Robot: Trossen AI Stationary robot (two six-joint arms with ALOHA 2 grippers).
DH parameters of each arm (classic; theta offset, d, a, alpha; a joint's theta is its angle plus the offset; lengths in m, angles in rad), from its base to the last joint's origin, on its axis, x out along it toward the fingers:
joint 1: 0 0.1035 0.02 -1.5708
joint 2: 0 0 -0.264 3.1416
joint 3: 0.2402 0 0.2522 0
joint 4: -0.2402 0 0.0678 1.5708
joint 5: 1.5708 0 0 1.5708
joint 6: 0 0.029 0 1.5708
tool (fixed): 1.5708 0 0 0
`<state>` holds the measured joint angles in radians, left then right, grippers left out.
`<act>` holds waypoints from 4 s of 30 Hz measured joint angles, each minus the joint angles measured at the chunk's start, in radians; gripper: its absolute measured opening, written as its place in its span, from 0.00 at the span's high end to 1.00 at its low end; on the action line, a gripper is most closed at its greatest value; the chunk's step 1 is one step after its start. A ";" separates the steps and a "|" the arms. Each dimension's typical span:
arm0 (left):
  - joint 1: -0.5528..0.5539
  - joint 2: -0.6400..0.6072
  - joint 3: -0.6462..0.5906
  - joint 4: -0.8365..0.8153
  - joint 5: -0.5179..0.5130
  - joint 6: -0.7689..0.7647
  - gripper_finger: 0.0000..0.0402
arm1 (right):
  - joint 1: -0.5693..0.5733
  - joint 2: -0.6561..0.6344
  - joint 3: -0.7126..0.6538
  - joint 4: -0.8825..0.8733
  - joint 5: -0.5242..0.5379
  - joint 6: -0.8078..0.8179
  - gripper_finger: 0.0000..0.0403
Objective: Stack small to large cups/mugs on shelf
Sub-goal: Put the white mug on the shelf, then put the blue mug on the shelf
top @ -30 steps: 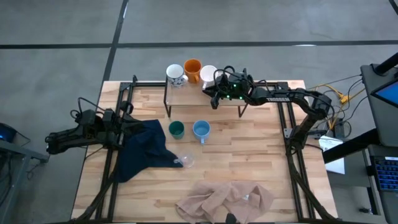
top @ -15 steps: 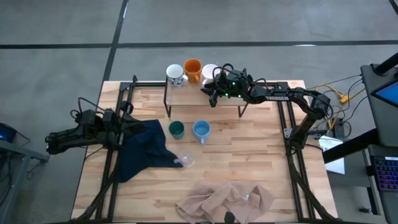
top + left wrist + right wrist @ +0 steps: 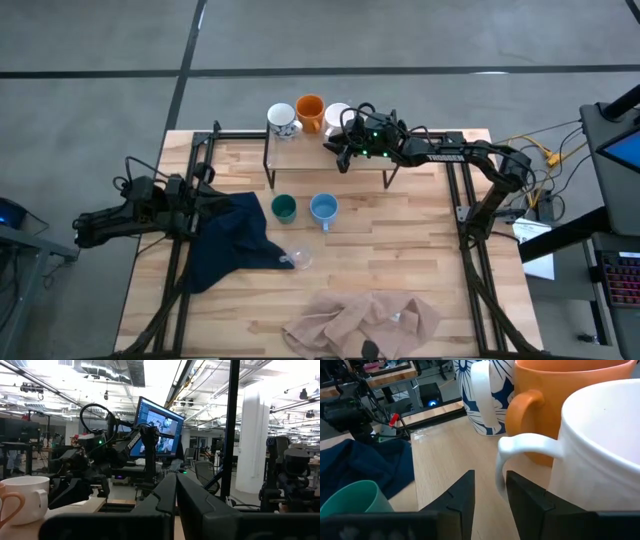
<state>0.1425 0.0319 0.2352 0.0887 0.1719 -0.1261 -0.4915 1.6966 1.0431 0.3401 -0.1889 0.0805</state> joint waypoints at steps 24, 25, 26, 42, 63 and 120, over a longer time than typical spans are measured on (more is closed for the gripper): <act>0.000 0.000 0.000 0.000 0.000 0.002 1.00 | 0.000 -0.068 0.000 -0.130 0.051 -0.051 0.74; 0.000 0.000 0.000 0.000 0.000 0.002 1.00 | 0.002 -0.074 0.000 -0.139 0.050 -0.052 0.74; 0.000 0.000 0.000 0.000 0.000 0.002 1.00 | 0.002 -0.083 0.000 -0.151 0.046 -0.054 0.74; 0.000 -0.004 0.026 0.000 0.000 0.084 1.00 | 0.134 -0.439 -0.036 -0.415 -0.023 -0.166 0.74; 0.000 -0.005 0.165 -0.360 0.019 0.079 1.00 | 0.459 -0.860 -0.658 0.130 0.086 0.192 0.82; 0.000 -0.005 0.197 -0.359 0.071 0.077 1.00 | 0.819 0.187 -0.383 0.581 0.882 0.495 0.74</act>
<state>0.1423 0.0265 0.4320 -0.2703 0.2424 -0.0486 0.3272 1.8835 0.6597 0.9213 0.6933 0.5751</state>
